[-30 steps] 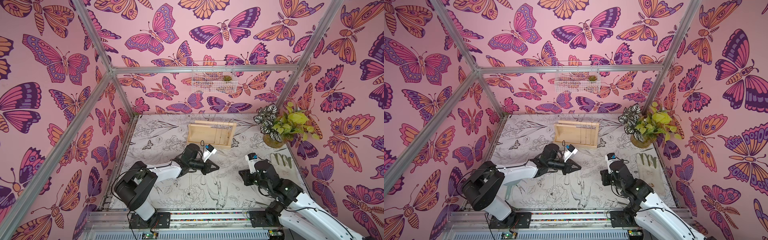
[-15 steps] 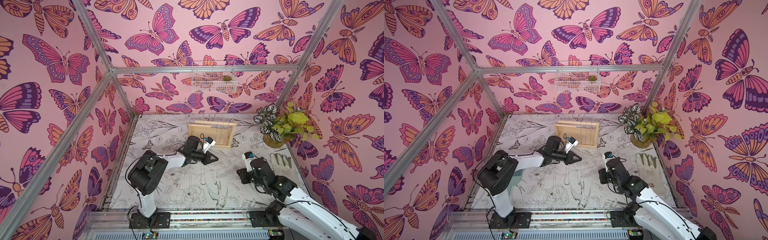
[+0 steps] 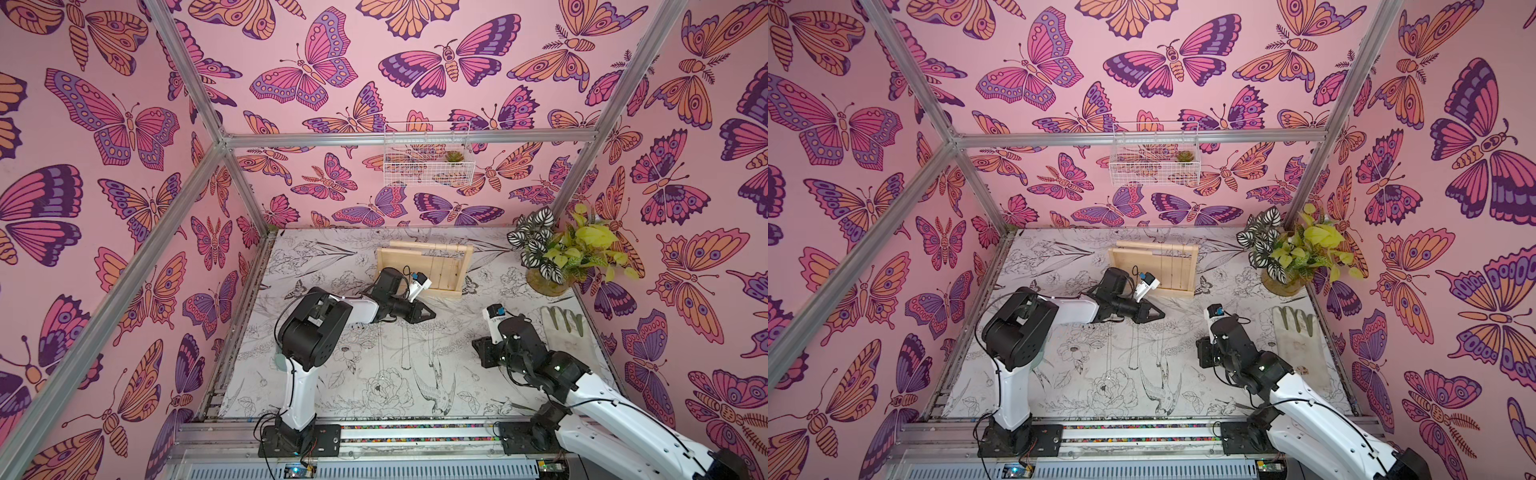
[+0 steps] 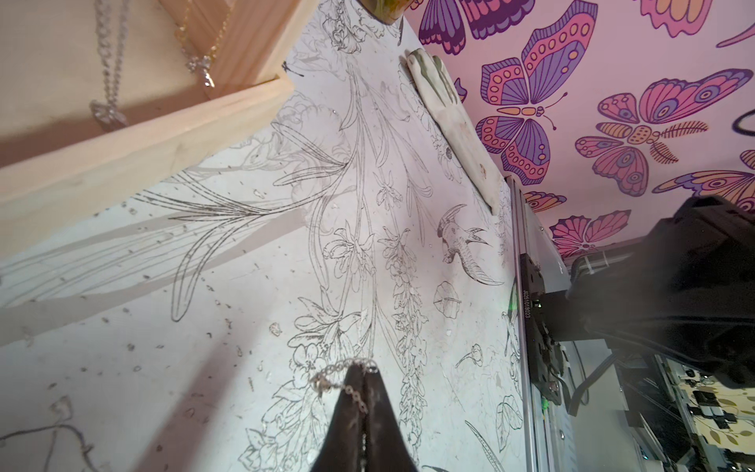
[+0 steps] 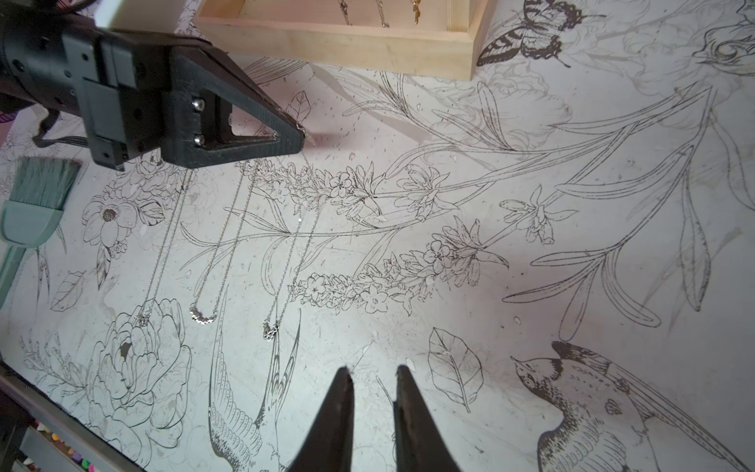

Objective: Take the necklace off the jewelry display stand
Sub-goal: Place the necklace at the center of the board.

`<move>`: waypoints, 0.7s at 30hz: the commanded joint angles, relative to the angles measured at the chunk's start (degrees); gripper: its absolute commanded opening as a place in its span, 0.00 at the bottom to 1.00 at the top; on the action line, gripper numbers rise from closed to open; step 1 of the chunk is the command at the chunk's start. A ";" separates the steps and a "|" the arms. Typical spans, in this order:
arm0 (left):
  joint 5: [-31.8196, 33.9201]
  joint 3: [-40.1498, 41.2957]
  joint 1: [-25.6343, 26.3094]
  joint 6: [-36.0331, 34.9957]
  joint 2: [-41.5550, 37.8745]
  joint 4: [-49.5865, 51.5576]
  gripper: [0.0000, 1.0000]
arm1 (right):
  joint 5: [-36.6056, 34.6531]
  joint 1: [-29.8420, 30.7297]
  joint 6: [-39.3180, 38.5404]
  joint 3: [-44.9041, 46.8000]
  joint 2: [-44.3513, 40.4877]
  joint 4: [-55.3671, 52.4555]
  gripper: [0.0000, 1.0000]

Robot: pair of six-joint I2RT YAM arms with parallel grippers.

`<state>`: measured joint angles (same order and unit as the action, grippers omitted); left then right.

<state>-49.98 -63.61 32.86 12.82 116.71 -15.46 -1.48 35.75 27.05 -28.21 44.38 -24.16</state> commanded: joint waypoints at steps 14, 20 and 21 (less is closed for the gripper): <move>11.80 -4.33 -0.61 -5.60 3.11 10.13 0.06 | 0.77 -0.22 1.00 1.29 0.00 1.71 0.23; 14.66 -5.52 -0.61 -6.44 3.42 12.32 0.11 | 0.98 -0.22 1.25 1.59 -0.39 1.58 0.23; 14.78 -5.83 -0.61 -6.66 3.65 12.75 0.11 | 0.92 -0.20 1.32 1.61 -0.43 1.55 0.23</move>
<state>-37.41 -68.23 32.58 7.92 119.24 -5.69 -0.99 35.75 27.24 -27.09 44.51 -22.92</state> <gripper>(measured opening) 0.113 0.228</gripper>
